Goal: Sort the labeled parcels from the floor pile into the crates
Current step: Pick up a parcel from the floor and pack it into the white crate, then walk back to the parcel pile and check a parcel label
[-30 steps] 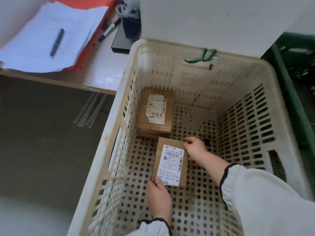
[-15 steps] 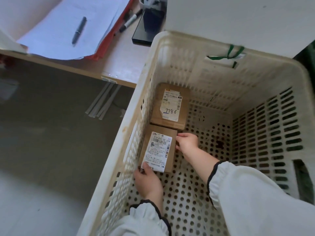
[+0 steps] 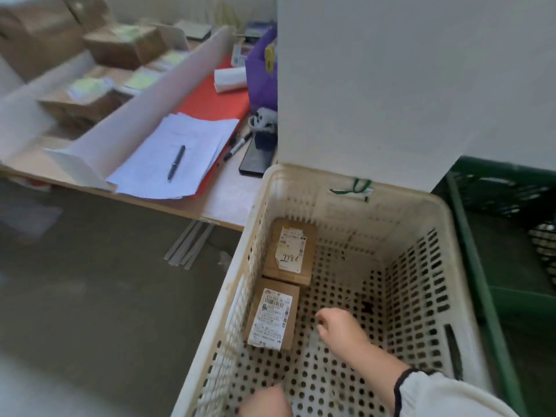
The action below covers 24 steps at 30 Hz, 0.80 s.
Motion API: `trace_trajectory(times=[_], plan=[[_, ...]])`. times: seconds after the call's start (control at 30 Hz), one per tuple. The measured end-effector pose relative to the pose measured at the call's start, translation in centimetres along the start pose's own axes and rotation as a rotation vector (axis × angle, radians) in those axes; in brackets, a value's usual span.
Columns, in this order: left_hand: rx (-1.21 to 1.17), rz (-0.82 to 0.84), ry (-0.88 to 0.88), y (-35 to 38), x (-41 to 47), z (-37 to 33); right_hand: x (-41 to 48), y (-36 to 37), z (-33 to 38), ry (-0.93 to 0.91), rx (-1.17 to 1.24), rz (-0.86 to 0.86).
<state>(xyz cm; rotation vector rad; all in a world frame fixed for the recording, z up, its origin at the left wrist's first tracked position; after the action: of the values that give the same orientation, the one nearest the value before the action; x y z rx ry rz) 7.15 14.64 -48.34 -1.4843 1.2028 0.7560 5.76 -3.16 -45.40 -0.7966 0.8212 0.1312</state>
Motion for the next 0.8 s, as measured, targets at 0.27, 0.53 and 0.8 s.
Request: trace_trajectory(times=[0.27,0.53,0.8], plan=[[-0.072,-0.293,0.254,-8.6,-17.5,1.2,-7.8,-4.5,9.4,-0.145,-0.086,-0.075],[-0.107,-0.620,0.164,-12.5,-27.6,12.0,-15.0,-3.7,24.8,-0.404,-0.185,-0.190],[-0.218,-0.696,0.107,-7.0,-36.4,24.5,-23.6,7.7,35.0,-0.562,-0.309,-0.176]])
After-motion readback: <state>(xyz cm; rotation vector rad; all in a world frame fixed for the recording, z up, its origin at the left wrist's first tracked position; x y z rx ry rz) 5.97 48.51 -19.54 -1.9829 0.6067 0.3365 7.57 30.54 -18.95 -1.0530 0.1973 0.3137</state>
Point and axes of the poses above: each hand's wrist, its own x-axis towards the middle knuckle, its own y-axis out of the palm, z = x × y, the point moved 2 cm from there along x, towards the middle knuckle, and after that the axes turned 15 degrees about z, right-handed, at the moved point
